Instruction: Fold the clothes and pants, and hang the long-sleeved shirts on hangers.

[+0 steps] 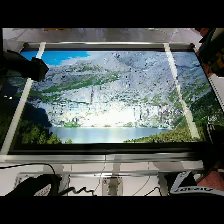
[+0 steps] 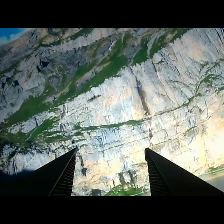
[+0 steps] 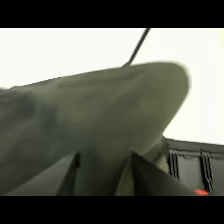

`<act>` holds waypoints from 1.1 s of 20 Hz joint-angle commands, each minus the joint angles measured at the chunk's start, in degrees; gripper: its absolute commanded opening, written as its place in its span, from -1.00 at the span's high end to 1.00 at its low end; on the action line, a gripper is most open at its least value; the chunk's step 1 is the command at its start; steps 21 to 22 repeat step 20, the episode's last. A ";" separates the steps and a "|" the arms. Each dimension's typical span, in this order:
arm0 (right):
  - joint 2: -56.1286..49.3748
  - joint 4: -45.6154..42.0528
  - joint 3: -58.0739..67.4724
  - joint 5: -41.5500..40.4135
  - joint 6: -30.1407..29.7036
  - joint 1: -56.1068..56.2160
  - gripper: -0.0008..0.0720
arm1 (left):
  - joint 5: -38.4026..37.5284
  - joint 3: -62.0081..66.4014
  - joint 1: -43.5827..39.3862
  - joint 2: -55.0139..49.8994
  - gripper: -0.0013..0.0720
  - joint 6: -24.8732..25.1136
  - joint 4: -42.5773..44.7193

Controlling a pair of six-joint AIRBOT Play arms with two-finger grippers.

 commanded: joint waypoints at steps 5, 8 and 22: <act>-2.03 10.82 -0.02 -5.01 1.70 -3.34 -0.20 | 0.02 -0.02 0.04 0.04 -0.31 0.02 0.02; -4.15 33.27 -0.48 -3.74 -2.25 1.25 0.90 | 0.02 -0.02 0.04 0.04 -0.31 0.02 0.02; -11.69 9.99 -0.61 -1.38 -10.78 49.99 0.90 | 0.02 -0.02 0.04 0.04 -0.31 0.02 0.02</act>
